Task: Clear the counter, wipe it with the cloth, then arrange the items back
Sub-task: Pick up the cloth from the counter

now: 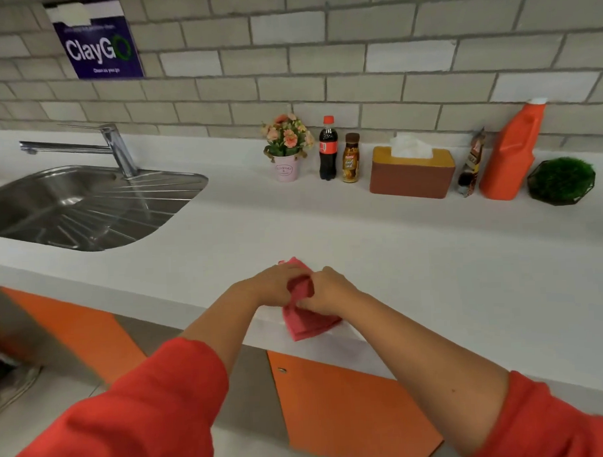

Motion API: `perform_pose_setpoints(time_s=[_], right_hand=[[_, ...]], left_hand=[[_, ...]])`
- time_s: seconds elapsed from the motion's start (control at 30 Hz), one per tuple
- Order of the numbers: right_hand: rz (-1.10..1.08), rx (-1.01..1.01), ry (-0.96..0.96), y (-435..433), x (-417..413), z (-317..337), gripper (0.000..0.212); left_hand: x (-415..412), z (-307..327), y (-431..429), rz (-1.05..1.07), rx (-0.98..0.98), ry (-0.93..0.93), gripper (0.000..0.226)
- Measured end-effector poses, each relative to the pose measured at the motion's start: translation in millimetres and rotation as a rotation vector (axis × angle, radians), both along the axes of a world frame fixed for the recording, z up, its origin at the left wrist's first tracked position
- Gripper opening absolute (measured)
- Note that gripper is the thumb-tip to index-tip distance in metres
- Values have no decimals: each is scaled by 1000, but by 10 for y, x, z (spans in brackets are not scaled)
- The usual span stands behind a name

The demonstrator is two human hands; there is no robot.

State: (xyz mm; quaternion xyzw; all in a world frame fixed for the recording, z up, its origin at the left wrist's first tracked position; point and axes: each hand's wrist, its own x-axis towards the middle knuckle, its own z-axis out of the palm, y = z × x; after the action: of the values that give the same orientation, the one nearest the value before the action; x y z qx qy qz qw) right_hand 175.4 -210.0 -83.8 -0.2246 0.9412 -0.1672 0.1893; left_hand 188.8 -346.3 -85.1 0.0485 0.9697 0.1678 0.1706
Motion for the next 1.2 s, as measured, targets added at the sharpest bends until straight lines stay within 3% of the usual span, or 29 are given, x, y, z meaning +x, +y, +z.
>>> perform_pose_setpoints(time_s=[0.13, 0.3, 0.47, 0.67, 0.97, 1.2], right_hand=[[-74, 176, 22, -222, 83, 50, 66], [-141, 246, 117, -453, 169, 8, 53], [-199, 87, 137, -633, 116, -96, 43], [-112, -50, 112, -1132, -106, -109, 25], [125, -214, 124, -2345, -218, 8, 29], [231, -223, 206, -3284, -133, 29, 32]], left_hand=[[-17, -104, -161, -73, -85, 59, 66], [22, -165, -335, -104, -156, 158, 58], [32, -203, -574, -76, -79, 246, 42], [11, -218, -1118, 30, -2, 291, 39], [151, -69, -2315, 283, -90, 372, 41], [361, 3, -3255, 332, -207, 393, 42]])
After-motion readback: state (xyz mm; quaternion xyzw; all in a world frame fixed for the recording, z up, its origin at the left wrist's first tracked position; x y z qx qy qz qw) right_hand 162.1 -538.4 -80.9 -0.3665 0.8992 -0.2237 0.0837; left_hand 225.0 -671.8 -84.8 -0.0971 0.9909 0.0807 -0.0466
